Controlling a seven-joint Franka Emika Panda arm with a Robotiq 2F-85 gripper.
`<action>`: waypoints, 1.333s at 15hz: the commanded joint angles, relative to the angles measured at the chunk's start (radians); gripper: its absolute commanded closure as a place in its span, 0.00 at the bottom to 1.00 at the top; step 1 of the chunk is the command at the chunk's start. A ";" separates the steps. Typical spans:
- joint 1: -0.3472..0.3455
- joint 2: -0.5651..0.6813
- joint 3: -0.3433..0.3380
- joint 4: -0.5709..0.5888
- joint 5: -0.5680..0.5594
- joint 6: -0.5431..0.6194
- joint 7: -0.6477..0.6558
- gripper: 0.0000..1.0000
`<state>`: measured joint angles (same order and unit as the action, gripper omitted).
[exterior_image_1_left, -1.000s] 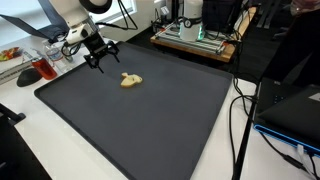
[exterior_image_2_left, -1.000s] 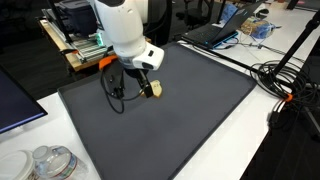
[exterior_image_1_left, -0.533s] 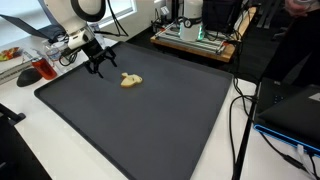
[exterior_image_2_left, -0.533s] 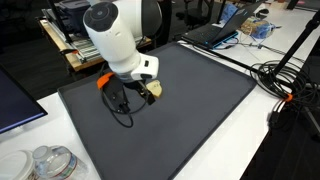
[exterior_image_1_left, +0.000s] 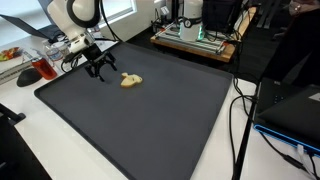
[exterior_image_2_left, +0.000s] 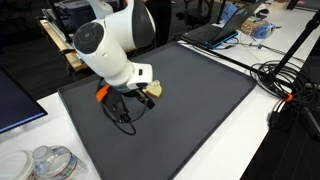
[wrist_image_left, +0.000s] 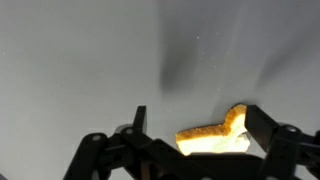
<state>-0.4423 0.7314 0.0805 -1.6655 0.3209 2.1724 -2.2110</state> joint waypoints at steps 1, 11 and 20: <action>-0.008 -0.029 0.012 -0.017 0.036 -0.022 -0.054 0.00; -0.015 -0.133 0.050 -0.111 0.152 -0.039 -0.170 0.00; 0.000 -0.118 0.011 -0.103 0.219 -0.119 -0.283 0.00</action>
<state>-0.4416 0.6222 0.1030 -1.7516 0.5062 2.0803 -2.4447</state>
